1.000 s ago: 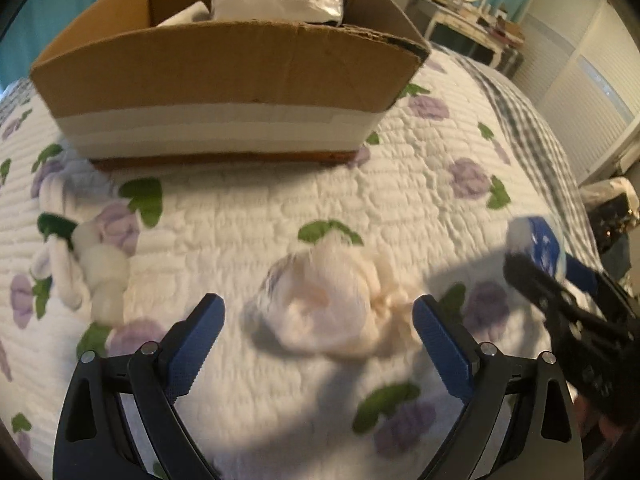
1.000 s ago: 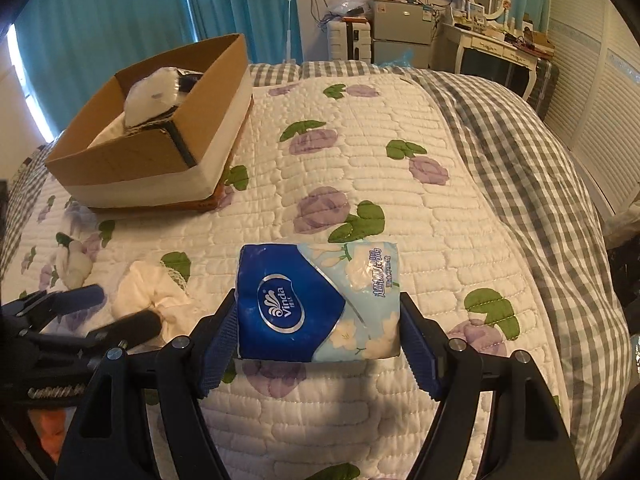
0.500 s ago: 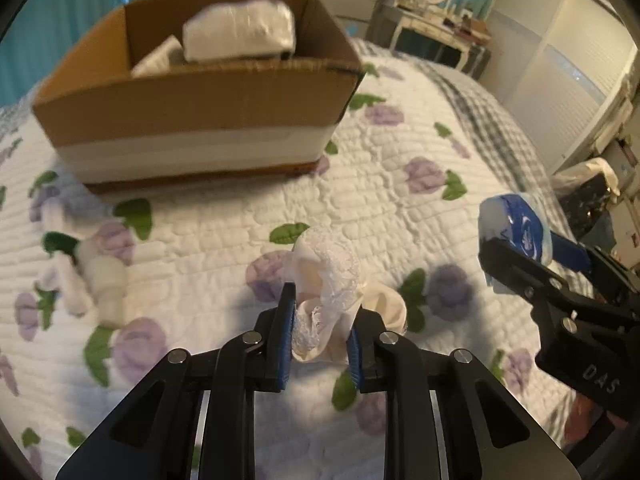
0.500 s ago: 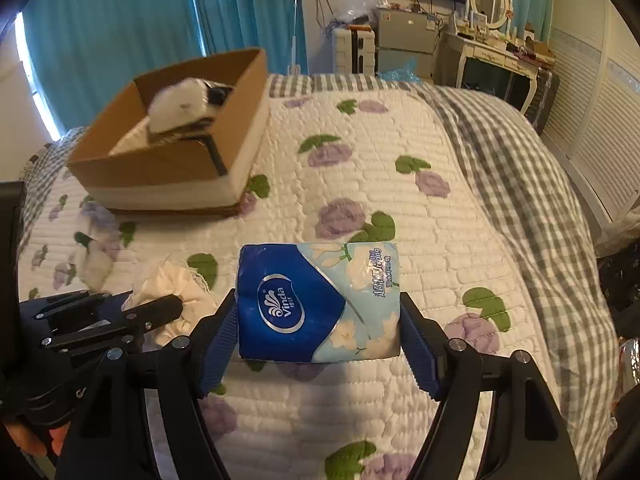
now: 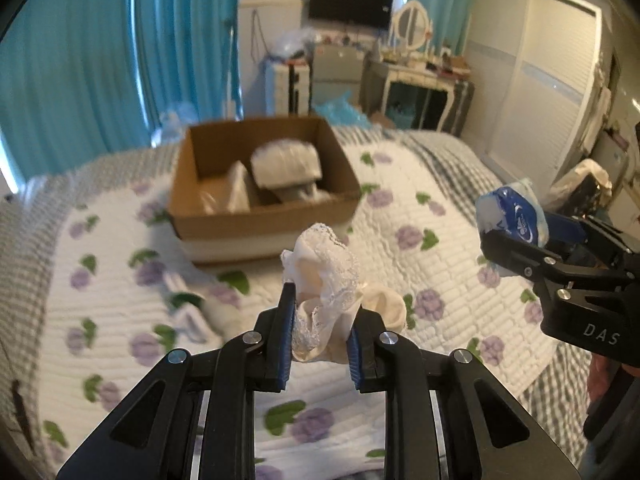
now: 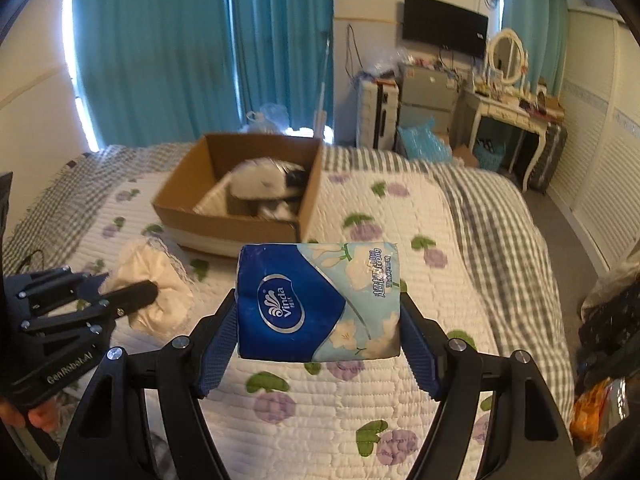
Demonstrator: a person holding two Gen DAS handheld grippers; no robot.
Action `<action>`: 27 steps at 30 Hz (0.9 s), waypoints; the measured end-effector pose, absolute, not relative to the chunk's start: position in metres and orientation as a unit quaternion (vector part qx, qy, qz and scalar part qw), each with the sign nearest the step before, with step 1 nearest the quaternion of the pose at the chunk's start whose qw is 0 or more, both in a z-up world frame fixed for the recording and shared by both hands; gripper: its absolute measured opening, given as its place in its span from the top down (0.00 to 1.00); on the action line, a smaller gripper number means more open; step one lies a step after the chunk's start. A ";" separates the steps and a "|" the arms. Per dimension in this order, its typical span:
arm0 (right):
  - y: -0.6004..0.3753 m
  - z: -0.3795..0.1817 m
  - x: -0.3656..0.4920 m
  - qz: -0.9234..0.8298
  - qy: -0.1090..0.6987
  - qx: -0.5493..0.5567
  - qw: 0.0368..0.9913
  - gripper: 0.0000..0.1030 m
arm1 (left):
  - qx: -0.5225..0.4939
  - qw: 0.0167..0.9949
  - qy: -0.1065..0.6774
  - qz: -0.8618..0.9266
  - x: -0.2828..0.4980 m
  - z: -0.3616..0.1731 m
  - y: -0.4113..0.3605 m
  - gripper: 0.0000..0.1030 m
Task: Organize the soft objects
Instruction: 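Grasp the white lace cloth with the left tool while the right holds the blue pack, then drop the lace cloth and blue tissue pack into the box, opening both tools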
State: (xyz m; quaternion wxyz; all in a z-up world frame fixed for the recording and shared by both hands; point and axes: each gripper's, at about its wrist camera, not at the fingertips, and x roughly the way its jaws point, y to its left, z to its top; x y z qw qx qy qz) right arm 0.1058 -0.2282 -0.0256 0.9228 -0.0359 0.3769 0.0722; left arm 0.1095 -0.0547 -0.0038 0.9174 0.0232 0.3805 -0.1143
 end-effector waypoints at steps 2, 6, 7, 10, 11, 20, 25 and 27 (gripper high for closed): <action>-0.221 -0.013 0.101 0.077 0.367 -0.042 0.926 0.28 | 0.031 0.923 0.367 -0.110 0.104 0.010 -0.049 0.79; -0.207 0.009 0.097 0.087 0.349 -0.051 0.932 0.28 | 0.038 0.931 0.347 -0.108 0.102 0.033 -0.037 0.79; -0.203 0.015 0.098 0.090 0.345 -0.052 0.933 0.28 | 0.040 0.933 0.341 -0.107 0.105 0.039 -0.034 0.79; -0.195 0.029 0.104 0.096 0.335 -0.055 0.936 0.28 | 0.041 0.937 0.331 -0.106 0.111 0.049 -0.026 0.79; -0.191 0.033 0.107 0.097 0.331 -0.057 0.937 0.28 | 0.041 0.938 0.327 -0.105 0.117 0.053 -0.022 0.79; -0.159 0.059 0.153 0.108 0.306 -0.056 0.944 0.28 | 0.066 0.938 0.328 -0.089 0.182 0.054 0.007 0.79; -0.149 0.055 0.196 0.107 0.312 -0.053 0.943 0.28 | 0.067 0.935 0.336 -0.088 0.226 0.038 0.018 0.79; -0.145 0.050 0.216 0.103 0.314 -0.052 0.942 0.28 | 0.066 0.934 0.340 -0.089 0.245 0.028 0.023 0.79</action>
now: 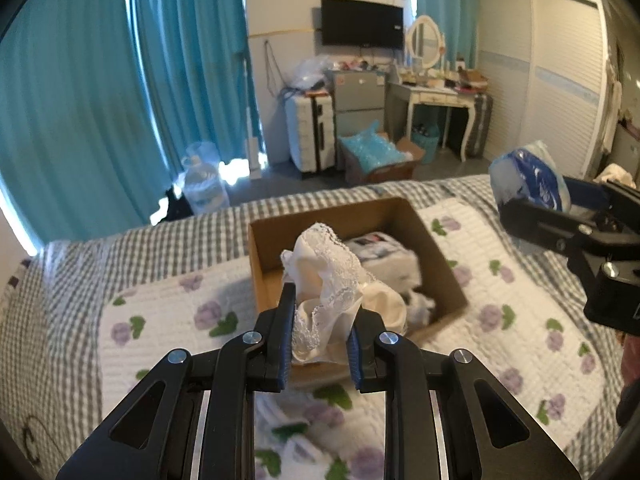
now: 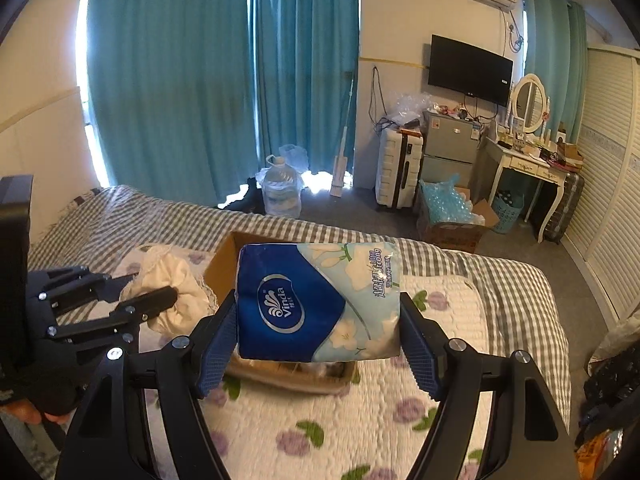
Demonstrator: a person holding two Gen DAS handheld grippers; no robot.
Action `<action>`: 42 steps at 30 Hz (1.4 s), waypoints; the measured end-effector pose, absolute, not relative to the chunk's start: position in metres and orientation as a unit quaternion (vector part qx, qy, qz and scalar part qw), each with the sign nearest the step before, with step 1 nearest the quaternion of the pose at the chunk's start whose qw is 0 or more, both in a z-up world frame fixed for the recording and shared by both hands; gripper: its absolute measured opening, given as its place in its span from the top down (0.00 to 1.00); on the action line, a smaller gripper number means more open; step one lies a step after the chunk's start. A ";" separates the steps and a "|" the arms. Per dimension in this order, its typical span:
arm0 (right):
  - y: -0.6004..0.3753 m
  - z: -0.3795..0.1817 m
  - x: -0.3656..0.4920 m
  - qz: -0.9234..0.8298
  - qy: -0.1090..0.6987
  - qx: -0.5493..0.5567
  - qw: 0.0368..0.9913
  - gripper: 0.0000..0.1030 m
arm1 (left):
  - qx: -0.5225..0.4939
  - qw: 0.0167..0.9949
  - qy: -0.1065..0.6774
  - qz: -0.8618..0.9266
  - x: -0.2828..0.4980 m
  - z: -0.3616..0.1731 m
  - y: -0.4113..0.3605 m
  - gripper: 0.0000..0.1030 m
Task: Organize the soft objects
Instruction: 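Drop the lace cloth and blue tissue pack into the box, opening both tools, then grasp the white sock bundle with the right tool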
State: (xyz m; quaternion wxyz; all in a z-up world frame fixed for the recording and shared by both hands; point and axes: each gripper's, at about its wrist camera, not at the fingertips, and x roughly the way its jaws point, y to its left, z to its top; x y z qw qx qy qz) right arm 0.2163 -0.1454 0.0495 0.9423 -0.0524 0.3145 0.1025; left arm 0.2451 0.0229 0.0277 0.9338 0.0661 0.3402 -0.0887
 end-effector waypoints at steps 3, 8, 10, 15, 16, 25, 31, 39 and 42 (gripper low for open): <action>-0.141 0.038 0.246 0.097 0.321 -0.053 0.941 0.28 | 0.060 0.929 0.355 -0.088 0.270 0.013 0.029 0.79; -0.133 0.004 0.297 0.095 0.342 -0.054 0.933 0.28 | 0.062 0.925 0.363 -0.093 0.301 -0.009 0.034 0.76; -0.128 -0.008 0.317 0.096 0.351 -0.052 0.930 0.28 | 0.063 0.927 0.355 -0.099 0.308 -0.014 0.034 0.73; -0.118 -0.030 0.354 0.098 0.359 -0.048 0.927 0.27 | 0.074 0.934 0.338 -0.088 0.317 -0.021 0.036 0.20; -0.117 -0.033 0.358 0.097 0.361 -0.044 0.927 0.25 | 0.073 0.937 0.330 -0.087 0.315 -0.021 0.038 0.19; -0.117 -0.018 0.352 0.078 0.342 -0.029 0.936 0.09 | 0.060 0.943 0.317 -0.084 0.284 0.010 0.052 0.19; -0.120 0.026 0.302 0.068 0.315 -0.039 0.946 0.04 | 0.065 0.954 0.286 -0.066 0.232 0.055 0.057 0.18; -0.119 0.104 0.208 0.080 0.274 -0.029 0.958 0.00 | 0.092 0.967 0.234 -0.031 0.142 0.111 0.060 0.00; -0.115 0.127 0.176 0.089 0.259 -0.033 0.961 0.00 | 0.100 0.969 0.226 -0.026 0.115 0.122 0.063 0.00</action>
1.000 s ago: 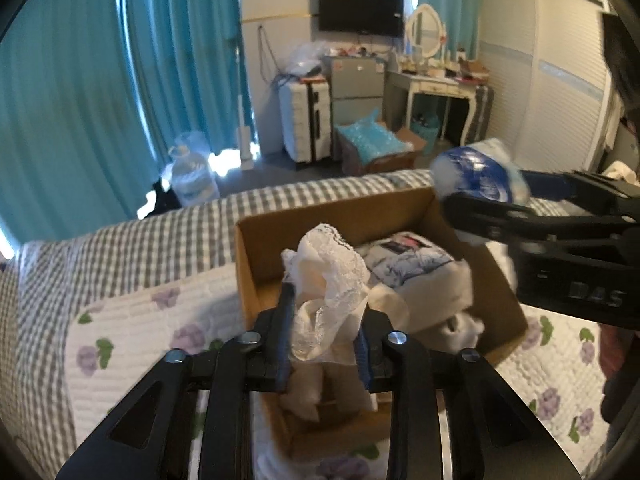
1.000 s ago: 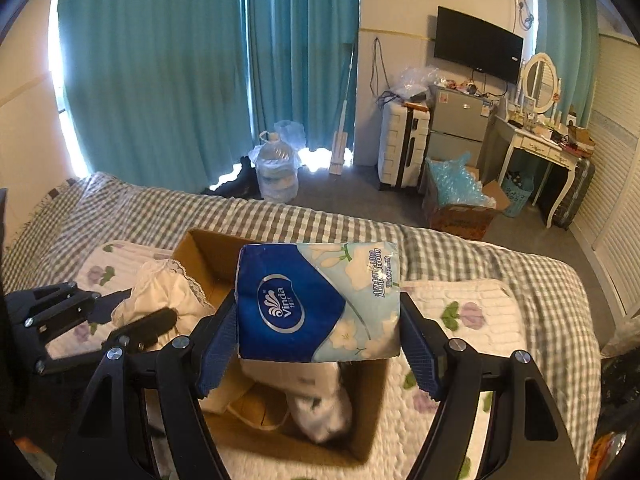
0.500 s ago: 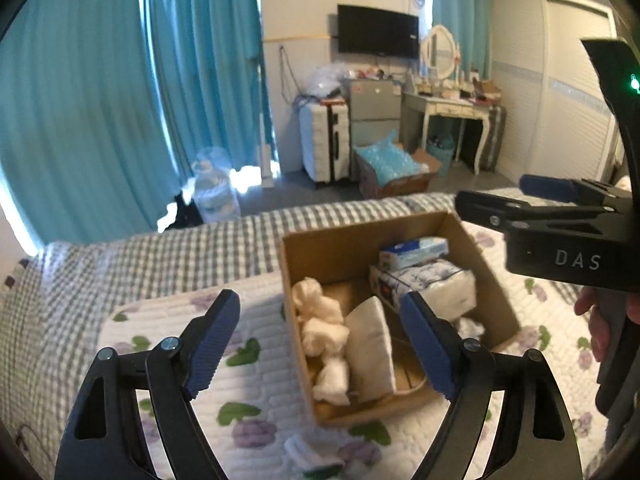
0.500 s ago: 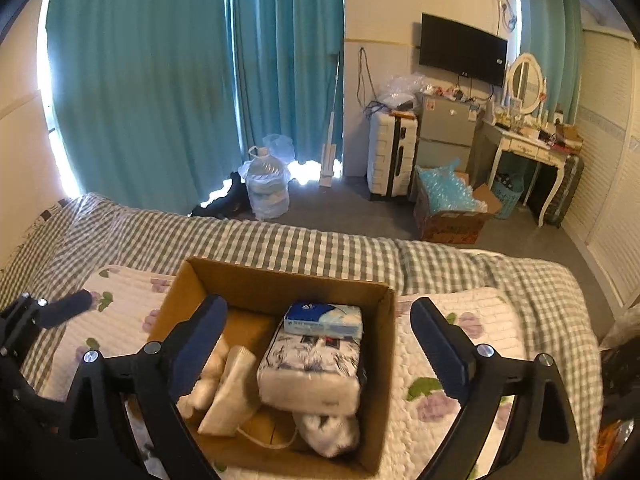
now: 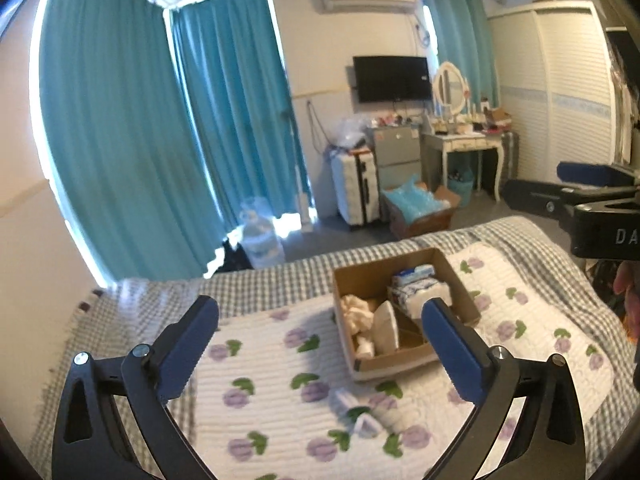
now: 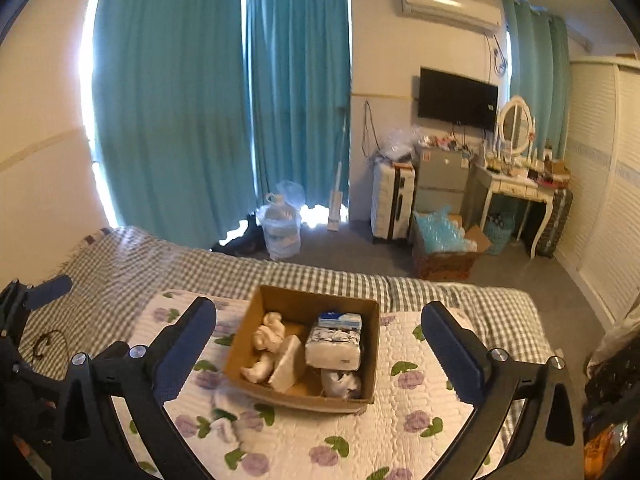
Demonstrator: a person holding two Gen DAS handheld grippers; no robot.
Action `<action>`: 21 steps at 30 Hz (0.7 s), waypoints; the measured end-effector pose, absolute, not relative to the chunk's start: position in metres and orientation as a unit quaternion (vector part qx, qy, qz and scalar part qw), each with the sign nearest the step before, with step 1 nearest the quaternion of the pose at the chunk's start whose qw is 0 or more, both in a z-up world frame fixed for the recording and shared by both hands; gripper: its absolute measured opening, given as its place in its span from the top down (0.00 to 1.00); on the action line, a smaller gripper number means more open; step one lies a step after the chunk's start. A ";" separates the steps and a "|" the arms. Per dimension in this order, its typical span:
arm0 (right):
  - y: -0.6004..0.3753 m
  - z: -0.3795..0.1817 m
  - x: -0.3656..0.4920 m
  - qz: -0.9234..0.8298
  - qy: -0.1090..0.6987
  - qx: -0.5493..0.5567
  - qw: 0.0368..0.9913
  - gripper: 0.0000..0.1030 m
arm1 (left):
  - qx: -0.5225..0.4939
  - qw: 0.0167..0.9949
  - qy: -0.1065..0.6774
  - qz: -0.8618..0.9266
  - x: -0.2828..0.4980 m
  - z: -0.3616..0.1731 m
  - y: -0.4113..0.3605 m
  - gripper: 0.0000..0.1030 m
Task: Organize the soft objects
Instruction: 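Grasp the white sock bundle with the right tool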
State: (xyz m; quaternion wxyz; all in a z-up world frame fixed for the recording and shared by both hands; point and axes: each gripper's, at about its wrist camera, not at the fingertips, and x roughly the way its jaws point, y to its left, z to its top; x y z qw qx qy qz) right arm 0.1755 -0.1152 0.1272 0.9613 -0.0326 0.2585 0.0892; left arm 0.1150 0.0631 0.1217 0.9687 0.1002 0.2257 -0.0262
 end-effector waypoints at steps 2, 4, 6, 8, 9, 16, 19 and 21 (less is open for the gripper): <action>-0.112 0.138 0.151 0.092 0.248 -0.040 0.964 0.00 | 0.095 0.969 0.225 -0.025 0.102 0.121 0.066 0.00; -0.108 0.143 0.133 0.092 0.245 -0.046 0.964 0.00 | 0.081 0.968 0.234 -0.028 0.090 0.112 0.074 0.00; -0.105 0.141 0.119 0.093 0.249 -0.047 0.963 0.00 | 0.068 0.966 0.247 -0.031 0.083 0.100 0.080 0.00; -0.102 0.133 0.108 0.098 0.255 -0.039 0.961 0.00 | 0.051 0.964 0.259 -0.026 0.078 0.087 0.088 0.00; -0.101 0.125 0.105 0.100 0.260 -0.033 0.960 0.00 | 0.031 0.955 0.294 -0.030 0.076 0.078 0.093 0.00; -0.089 0.044 0.126 0.106 0.322 -0.014 0.941 0.00 | -0.005 0.945 0.327 0.006 0.085 0.019 0.119 0.00; -0.083 0.002 0.150 0.094 0.359 -0.004 0.928 0.00 | -0.013 0.940 0.341 0.023 0.097 -0.009 0.124 0.00; -0.078 -0.028 0.168 0.077 0.383 -0.006 0.920 0.00 | -0.014 0.937 0.348 0.033 0.108 -0.027 0.124 0.00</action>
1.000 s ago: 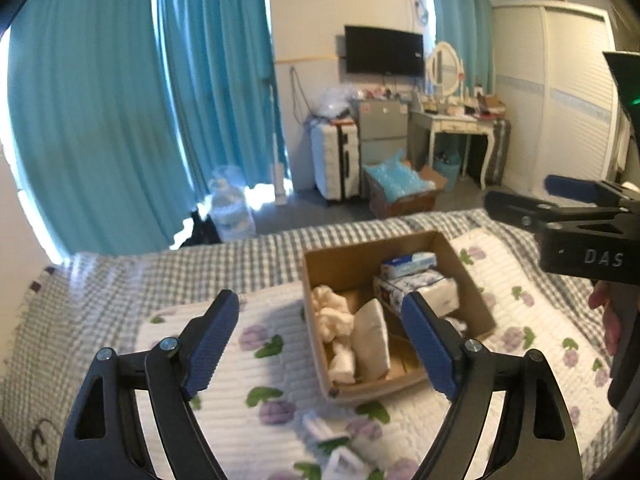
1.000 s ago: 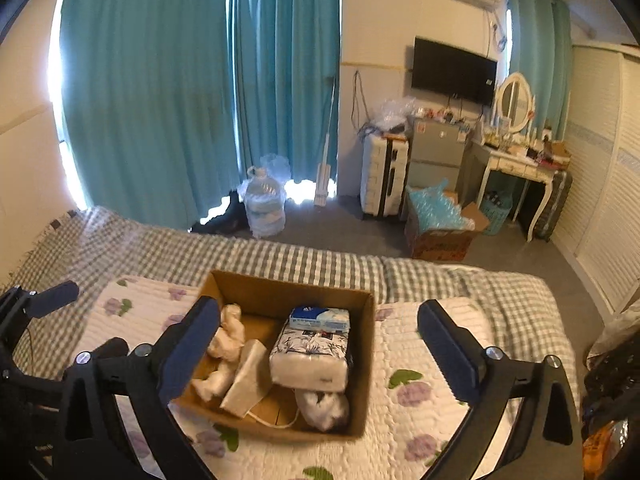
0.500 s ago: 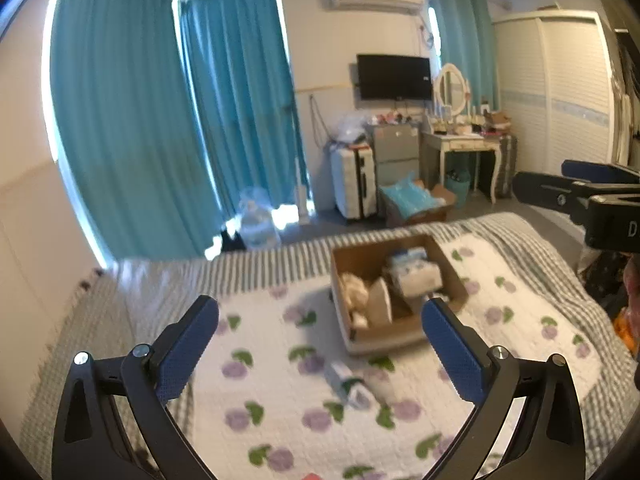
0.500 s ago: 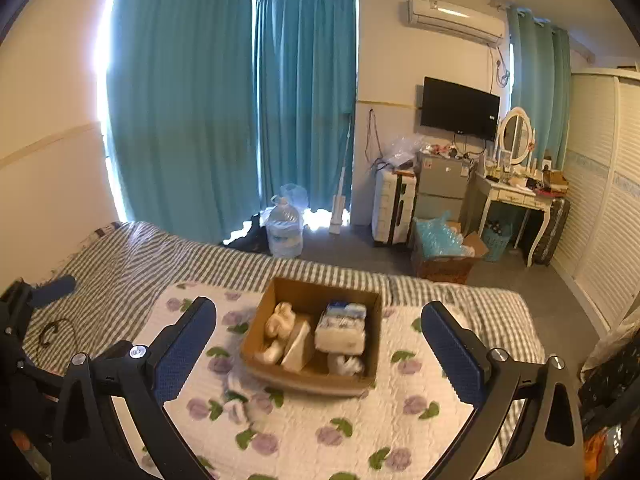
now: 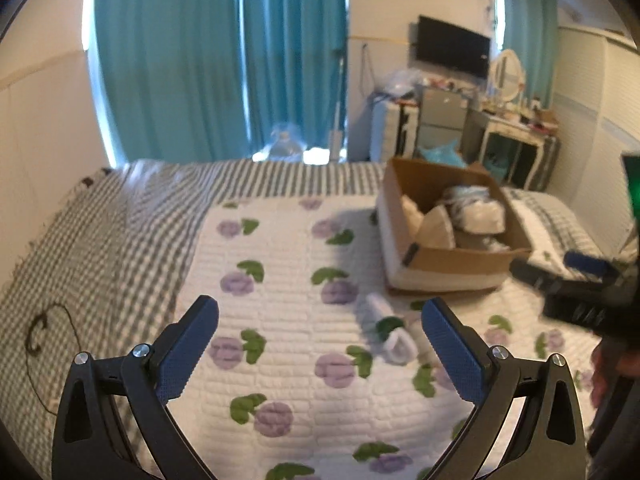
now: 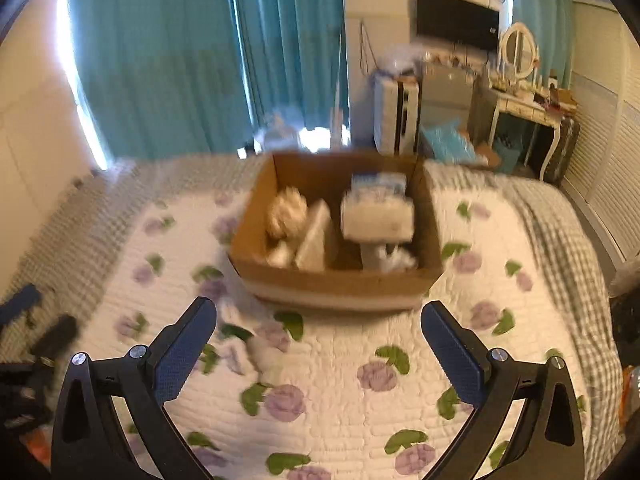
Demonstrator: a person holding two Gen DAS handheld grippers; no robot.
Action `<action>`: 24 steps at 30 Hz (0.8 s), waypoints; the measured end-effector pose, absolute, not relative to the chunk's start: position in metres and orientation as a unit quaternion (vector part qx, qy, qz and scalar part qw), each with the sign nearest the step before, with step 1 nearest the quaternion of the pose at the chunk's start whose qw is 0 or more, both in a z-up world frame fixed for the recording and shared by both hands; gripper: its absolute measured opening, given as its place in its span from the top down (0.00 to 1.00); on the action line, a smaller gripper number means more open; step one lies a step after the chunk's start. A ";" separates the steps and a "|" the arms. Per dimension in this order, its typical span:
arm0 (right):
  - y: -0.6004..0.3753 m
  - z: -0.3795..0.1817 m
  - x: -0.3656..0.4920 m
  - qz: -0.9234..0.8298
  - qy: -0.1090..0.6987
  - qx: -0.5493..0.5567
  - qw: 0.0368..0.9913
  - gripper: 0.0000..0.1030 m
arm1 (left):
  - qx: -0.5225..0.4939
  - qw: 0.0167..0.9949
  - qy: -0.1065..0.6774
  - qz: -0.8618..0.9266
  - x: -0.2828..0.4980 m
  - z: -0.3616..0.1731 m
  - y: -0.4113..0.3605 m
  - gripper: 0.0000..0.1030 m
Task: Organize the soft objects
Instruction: 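Grasp the white sock bundle with the right tool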
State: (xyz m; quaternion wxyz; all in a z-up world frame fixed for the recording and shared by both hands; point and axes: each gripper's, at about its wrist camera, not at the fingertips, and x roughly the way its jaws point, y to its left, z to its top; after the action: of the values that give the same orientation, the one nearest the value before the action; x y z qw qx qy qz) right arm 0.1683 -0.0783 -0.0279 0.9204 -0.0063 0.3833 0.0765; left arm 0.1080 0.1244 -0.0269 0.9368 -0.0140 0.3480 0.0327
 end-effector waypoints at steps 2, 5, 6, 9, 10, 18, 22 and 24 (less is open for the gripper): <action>-0.070 -0.061 0.183 0.077 0.405 -0.025 0.911 0.01 | -0.012 0.932 0.359 0.040 0.119 -0.045 0.125 0.00; -0.061 -0.103 0.197 0.102 0.425 -0.027 0.899 0.12 | -0.014 0.922 0.383 0.050 0.134 -0.072 0.126 0.00; -0.057 -0.118 0.201 0.114 0.434 -0.026 0.893 0.15 | -0.015 0.920 0.387 0.050 0.137 -0.078 0.127 0.00; -0.040 -0.152 0.208 0.148 0.458 -0.052 0.875 0.28 | -0.016 0.912 0.407 0.055 0.147 -0.101 0.128 0.00; -0.036 -0.160 0.208 0.154 0.464 -0.059 0.871 0.30 | -0.019 0.909 0.413 0.056 0.149 -0.108 0.128 0.00; -0.023 -0.203 0.214 0.198 0.494 -0.059 0.845 0.71 | -0.020 0.900 0.431 0.054 0.161 -0.129 0.123 0.00; -0.030 -0.194 0.213 0.212 0.482 -0.032 0.849 0.71 | -0.021 0.898 0.438 0.043 0.164 -0.132 0.115 0.00; -0.037 -0.189 0.213 0.204 0.477 -0.023 0.855 0.71 | -0.014 0.895 0.444 0.036 0.167 -0.133 0.109 0.00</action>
State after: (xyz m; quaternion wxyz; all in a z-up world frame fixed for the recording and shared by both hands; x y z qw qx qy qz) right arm 0.2134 -0.0371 -0.1893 0.8546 -0.0230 0.4771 0.2036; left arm 0.1670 0.1092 -0.1329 0.8953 -0.0143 0.4437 0.0358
